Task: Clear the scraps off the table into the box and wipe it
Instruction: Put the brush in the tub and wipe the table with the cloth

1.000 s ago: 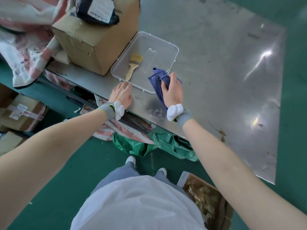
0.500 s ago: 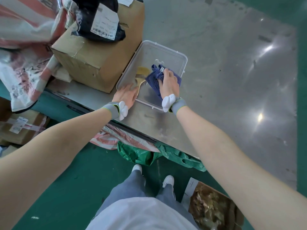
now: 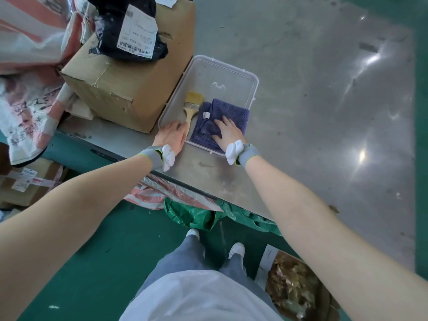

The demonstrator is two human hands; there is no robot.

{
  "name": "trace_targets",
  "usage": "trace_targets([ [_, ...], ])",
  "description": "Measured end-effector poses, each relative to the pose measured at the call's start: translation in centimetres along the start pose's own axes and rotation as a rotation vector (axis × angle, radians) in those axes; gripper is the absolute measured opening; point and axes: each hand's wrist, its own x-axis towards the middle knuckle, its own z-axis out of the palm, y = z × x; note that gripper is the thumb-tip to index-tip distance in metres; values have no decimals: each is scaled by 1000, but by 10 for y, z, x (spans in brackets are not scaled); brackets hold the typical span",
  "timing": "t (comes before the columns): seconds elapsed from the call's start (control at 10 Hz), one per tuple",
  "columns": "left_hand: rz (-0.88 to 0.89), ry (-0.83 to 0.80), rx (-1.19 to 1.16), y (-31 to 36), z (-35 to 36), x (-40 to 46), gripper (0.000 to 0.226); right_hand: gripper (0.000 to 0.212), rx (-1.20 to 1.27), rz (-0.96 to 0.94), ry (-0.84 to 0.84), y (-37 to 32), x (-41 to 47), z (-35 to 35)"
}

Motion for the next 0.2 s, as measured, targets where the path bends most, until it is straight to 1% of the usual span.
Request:
trace_targets([
  [0.1,-15,-10,24,8,-5,-4,30,50,162,-38,90,13,-15,-14],
  [0.2,-43,-3,32,16,-12,2,30,44,221,-7,215,31,-28,-24],
])
